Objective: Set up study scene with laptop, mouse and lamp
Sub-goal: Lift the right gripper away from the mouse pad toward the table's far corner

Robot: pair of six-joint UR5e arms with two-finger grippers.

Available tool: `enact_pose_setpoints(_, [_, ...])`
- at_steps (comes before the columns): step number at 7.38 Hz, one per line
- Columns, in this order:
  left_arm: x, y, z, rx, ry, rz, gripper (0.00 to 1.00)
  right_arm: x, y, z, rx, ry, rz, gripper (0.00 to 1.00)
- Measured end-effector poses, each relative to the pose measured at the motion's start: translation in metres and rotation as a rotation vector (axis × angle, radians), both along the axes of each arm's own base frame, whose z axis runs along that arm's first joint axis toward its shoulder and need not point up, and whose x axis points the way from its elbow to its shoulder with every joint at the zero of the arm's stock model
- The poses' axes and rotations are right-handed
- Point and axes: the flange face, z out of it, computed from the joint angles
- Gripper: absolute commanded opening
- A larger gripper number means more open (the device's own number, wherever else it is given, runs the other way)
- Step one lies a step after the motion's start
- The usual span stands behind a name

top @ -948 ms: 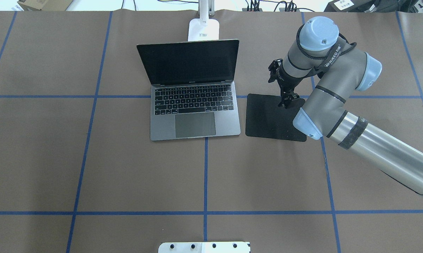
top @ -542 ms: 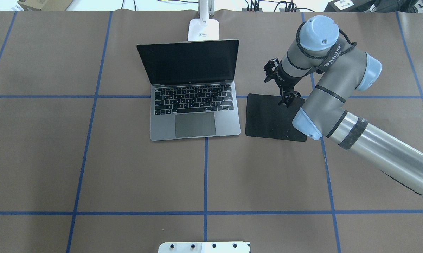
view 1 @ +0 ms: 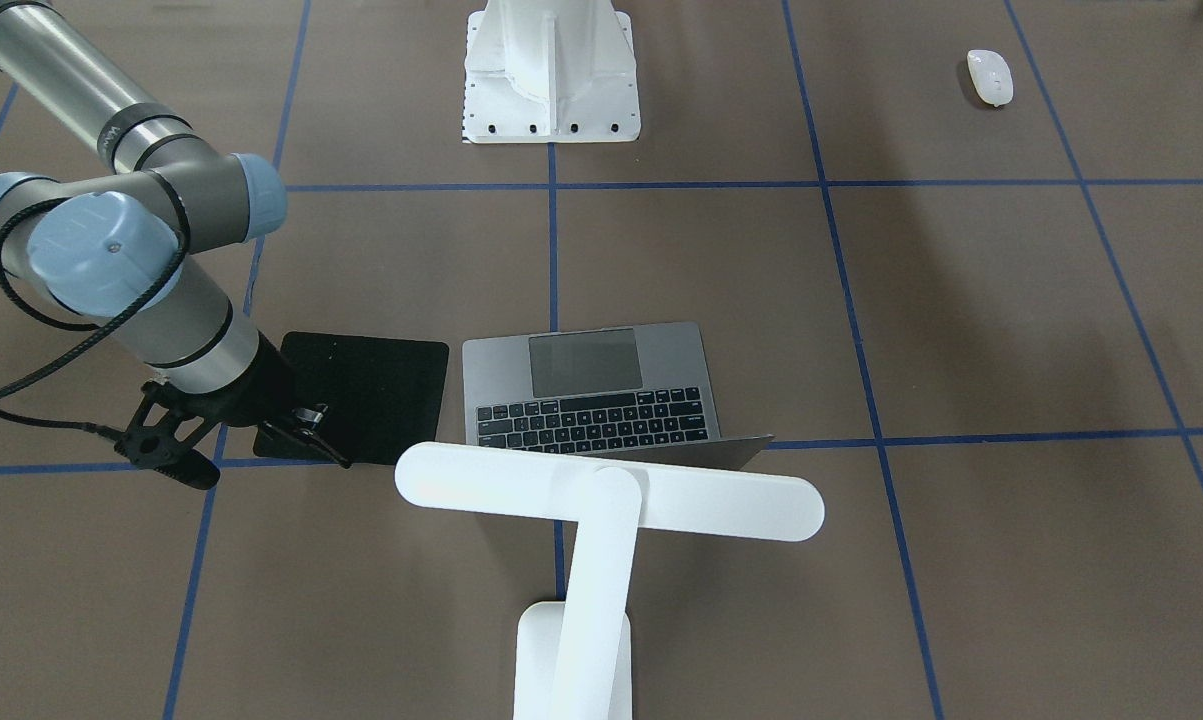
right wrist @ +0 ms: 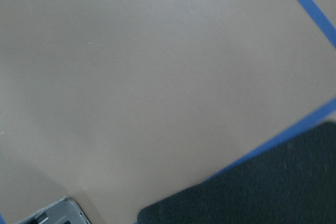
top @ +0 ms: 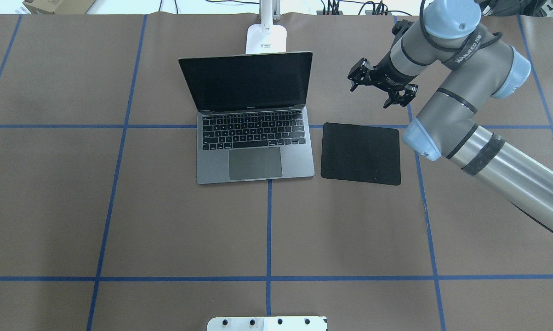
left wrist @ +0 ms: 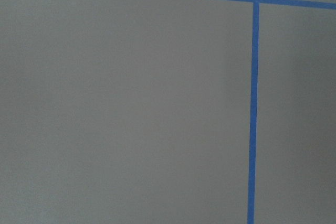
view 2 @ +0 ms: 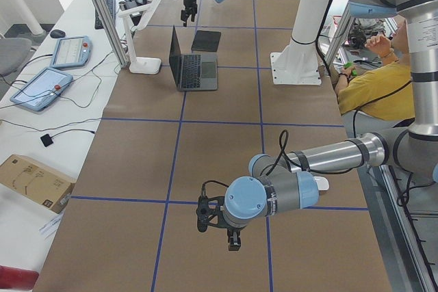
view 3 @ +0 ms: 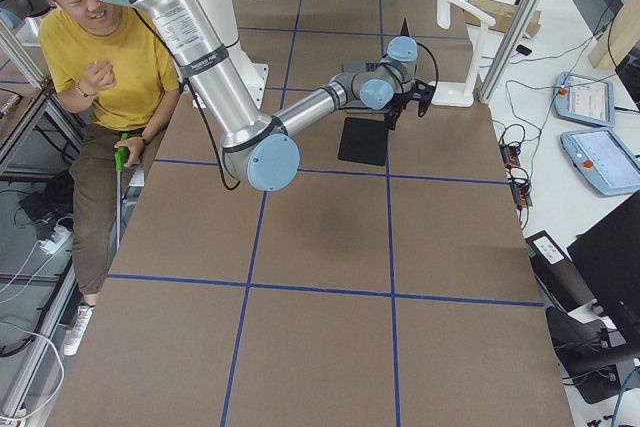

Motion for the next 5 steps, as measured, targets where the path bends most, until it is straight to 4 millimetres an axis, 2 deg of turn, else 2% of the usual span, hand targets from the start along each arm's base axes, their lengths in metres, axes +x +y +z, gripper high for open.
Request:
enact_pose_setpoints(3, [0.0,-0.001,-0.001,0.006,-0.001,0.0,1.0,0.098,-0.029,0.052,0.233,0.103,-0.258,0.99])
enact_pose_setpoints(4, [-0.001,-0.005,-0.011,0.034,-0.007,0.0,1.0,0.133,-0.035,0.062,0.275,0.146,-0.318,0.99])
enact_pose_setpoints(5, [-0.003,-0.011,-0.029,0.077,-0.019,-0.002,1.0,0.169,-0.03,0.071,0.302,0.175,-0.356,0.99])
